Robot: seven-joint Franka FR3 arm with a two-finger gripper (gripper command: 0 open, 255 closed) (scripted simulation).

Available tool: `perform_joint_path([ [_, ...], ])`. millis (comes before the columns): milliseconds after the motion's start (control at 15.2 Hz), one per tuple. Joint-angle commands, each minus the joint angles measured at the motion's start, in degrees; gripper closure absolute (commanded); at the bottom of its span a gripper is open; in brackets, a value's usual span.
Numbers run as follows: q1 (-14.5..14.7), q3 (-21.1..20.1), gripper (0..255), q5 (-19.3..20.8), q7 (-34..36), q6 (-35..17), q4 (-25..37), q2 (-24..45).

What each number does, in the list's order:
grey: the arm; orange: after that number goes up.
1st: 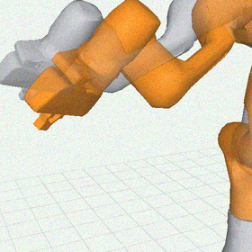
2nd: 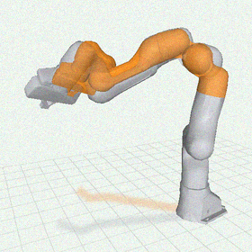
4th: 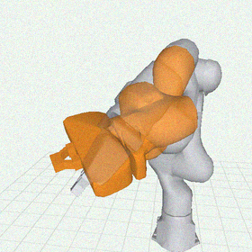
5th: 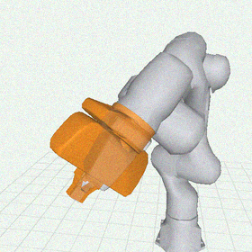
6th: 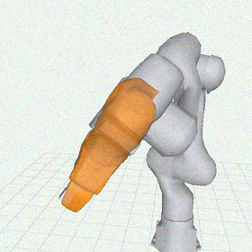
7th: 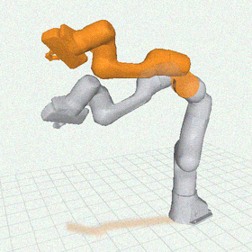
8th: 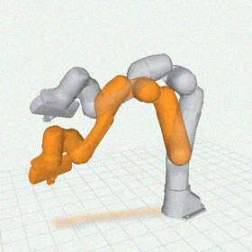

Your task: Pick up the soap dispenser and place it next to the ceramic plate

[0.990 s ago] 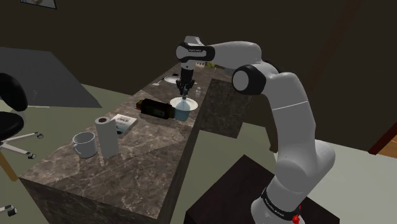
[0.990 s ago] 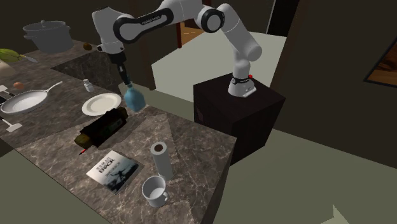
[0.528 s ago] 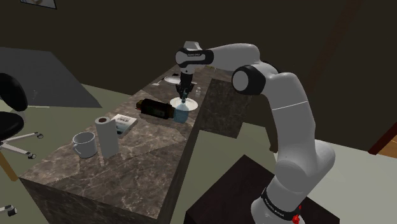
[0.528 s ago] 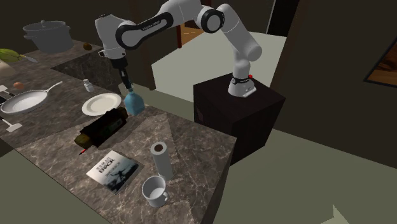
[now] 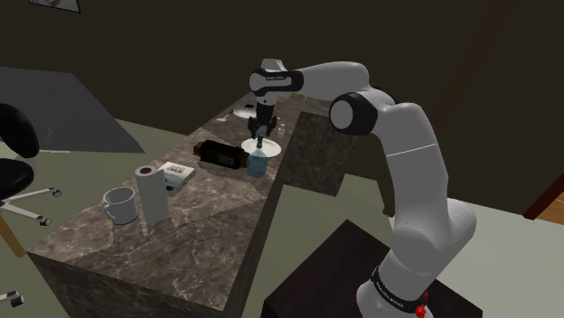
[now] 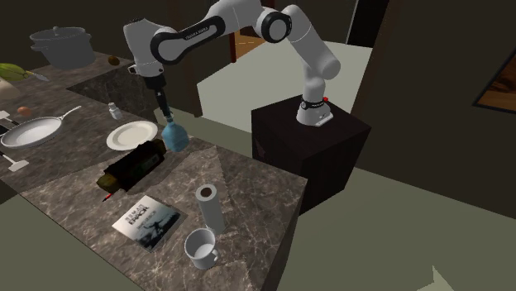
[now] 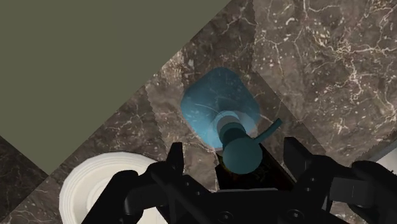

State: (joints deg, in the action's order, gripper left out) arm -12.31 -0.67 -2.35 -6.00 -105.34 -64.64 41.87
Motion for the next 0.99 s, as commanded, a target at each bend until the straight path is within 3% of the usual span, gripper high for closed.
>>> perform_joint_path([
  [0,0.0,0.0,0,0.0,0.0,0.0,0.0,0.0],
  [132,0.0,0.0,0,0.0,0.0,0.0,0.0,0.0],
  [396,-0.2,0.0,0,0.0,0.1,7.4,7.5,0.1],
  [924,-0.2,0.0,0,0.0,0.1,7.4,7.5,0.1],
])
